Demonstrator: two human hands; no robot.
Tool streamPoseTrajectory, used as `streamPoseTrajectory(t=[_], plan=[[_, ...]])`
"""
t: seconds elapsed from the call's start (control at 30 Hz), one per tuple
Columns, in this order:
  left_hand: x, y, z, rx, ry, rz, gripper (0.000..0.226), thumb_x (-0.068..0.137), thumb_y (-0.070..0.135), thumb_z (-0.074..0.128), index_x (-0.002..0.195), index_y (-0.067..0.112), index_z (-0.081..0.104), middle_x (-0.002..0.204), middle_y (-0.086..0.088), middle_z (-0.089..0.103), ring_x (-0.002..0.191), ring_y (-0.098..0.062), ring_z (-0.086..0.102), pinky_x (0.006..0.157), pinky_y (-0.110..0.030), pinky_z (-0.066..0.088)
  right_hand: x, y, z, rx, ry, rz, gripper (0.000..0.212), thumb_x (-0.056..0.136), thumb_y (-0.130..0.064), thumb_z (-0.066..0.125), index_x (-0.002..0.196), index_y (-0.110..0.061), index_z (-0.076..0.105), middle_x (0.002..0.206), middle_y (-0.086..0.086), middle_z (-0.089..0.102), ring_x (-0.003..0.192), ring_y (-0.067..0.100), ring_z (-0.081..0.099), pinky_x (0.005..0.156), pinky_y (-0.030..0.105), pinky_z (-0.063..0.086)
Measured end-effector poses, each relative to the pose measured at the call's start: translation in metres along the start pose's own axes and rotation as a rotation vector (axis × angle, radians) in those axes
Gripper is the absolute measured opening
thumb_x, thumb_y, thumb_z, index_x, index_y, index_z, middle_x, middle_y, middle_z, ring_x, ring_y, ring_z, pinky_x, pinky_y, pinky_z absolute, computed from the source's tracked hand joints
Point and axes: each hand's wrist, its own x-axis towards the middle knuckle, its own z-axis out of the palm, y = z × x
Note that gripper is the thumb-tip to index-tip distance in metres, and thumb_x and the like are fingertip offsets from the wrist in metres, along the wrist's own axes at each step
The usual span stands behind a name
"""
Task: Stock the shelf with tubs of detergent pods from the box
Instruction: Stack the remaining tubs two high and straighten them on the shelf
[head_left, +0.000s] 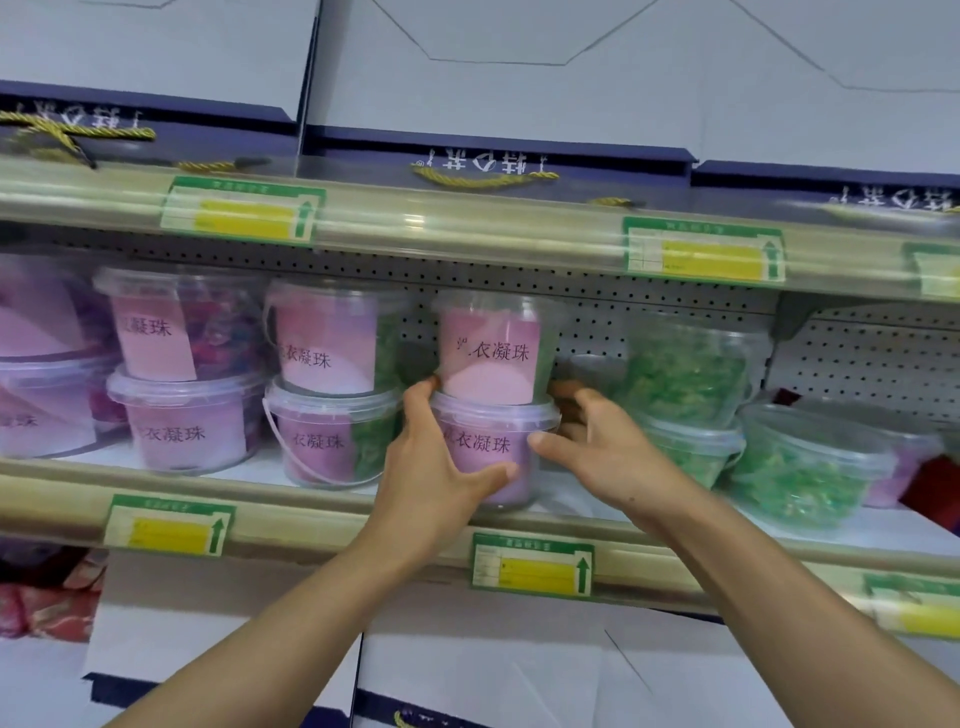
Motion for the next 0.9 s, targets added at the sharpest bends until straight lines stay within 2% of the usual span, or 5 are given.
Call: streamPoseTrajectory(t=[0.17, 0.47, 0.6, 0.7, 0.9], plan=[[0.004, -0.007, -0.002, 0.096, 0.007, 0.002, 0.101, 0.064, 0.028, 0.086, 0.141, 0.018, 0.022, 0.137, -0.001, 0.051, 0.121, -0.021, 0.052, 0.081, -0.016, 0.034, 0.008, 0.011, 0.008, -0.027, 0.031, 0.011, 0.046, 0.081, -0.01, 0.066, 0.12, -0.024, 0.046, 0.116, -0.003, 0.064, 0.106, 0.012, 0.062, 0.098, 0.042, 0.048], [0.002, -0.016, -0.002, 0.191, 0.022, 0.039, 0.097, 0.069, 0.033, 0.08, 0.141, 0.024, 0.016, 0.131, -0.005, 0.055, 0.112, -0.031, 0.056, 0.085, -0.036, 0.047, -0.001, 0.016, 0.019, -0.204, 0.087, 0.021, 0.063, 0.08, -0.024, 0.059, 0.138, -0.028, 0.036, 0.132, -0.005, 0.056, 0.12, 0.014, 0.054, 0.102, 0.043, 0.044], [-0.011, -0.02, -0.004, 0.114, 0.001, 0.097, 0.102, 0.074, 0.026, 0.077, 0.146, 0.028, 0.004, 0.148, -0.002, 0.038, 0.128, -0.026, 0.046, 0.098, -0.037, 0.042, -0.021, 0.008, 0.012, -0.271, 0.474, -0.027, 0.035, 0.084, -0.009, 0.063, 0.117, -0.017, 0.055, 0.106, -0.001, 0.062, 0.091, 0.011, 0.06, 0.084, 0.028, 0.05], [-0.021, -0.023, -0.006, 0.075, -0.011, 0.188, 0.102, 0.073, 0.019, 0.078, 0.147, 0.026, 0.007, 0.151, 0.002, 0.026, 0.135, -0.017, 0.032, 0.105, -0.03, 0.033, -0.041, 0.006, -0.01, -0.422, 0.753, -0.057, 0.028, 0.081, -0.005, 0.066, 0.104, -0.018, 0.057, 0.104, -0.001, 0.053, 0.092, 0.014, 0.053, 0.084, 0.028, 0.043], [-0.03, -0.022, -0.005, 0.133, 0.011, 0.216, 0.091, 0.07, 0.013, 0.079, 0.142, 0.017, 0.023, 0.125, 0.007, 0.021, 0.125, -0.016, 0.03, 0.098, -0.021, 0.023, -0.051, 0.036, -0.046, -0.765, 0.687, 0.065, 0.04, 0.076, -0.008, 0.073, 0.112, -0.014, 0.059, 0.116, 0.007, 0.049, 0.114, 0.024, 0.044, 0.09, 0.023, 0.03]])
